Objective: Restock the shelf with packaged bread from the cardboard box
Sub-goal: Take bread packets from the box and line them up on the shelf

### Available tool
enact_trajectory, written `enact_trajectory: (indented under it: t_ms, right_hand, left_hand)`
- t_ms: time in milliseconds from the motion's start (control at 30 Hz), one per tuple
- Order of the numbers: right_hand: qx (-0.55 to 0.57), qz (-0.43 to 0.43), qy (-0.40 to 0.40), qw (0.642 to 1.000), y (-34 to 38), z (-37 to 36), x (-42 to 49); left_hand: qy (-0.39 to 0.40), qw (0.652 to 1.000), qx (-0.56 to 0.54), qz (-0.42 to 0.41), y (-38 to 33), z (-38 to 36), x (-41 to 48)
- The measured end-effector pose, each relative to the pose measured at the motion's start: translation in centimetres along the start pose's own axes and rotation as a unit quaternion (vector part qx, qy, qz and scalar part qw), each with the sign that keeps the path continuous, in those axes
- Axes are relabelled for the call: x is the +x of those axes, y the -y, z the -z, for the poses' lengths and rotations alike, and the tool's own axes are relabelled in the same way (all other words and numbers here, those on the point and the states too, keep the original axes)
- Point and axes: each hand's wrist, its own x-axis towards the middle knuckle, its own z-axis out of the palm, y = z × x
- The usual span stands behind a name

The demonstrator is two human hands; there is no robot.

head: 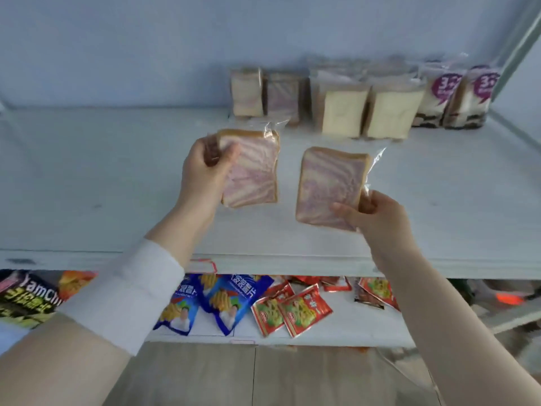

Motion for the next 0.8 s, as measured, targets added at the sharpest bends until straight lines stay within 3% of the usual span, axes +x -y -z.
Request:
enact_trajectory:
  t_ms: [300,433,567,700,800]
  right_hand:
    - [0.004,0.023,-0.034,0.999,2.3,-10.5,15.3]
    - [-0.02,0.022,-0.074,0.997,1.5,-13.3,21.8]
    - [-0.086,0.043,-0.117,0.989,0.8,-15.0,25.6]
    - [-0.119,0.077,-0.207,0.968,1.0,-16.3,26.5]
    - [-0.203,0.077,-0.203,0.955,0.8,-17.2,26.0]
  left_hand:
    - [-0.037,0.999,-0.002,0.015,6.4,-2.1,16.0]
    - [-0.046,0.996,-0.036,0.062,8.7,-5.3,21.9]
    - [-0.046,0.996,0.001,0.08,11.1,-7.5,26.1]
    - [-0.078,0.991,0.101,0.043,12.5,-8.3,28.0]
    - [-0.059,0.99,0.113,0.054,12.3,-8.2,28.1]
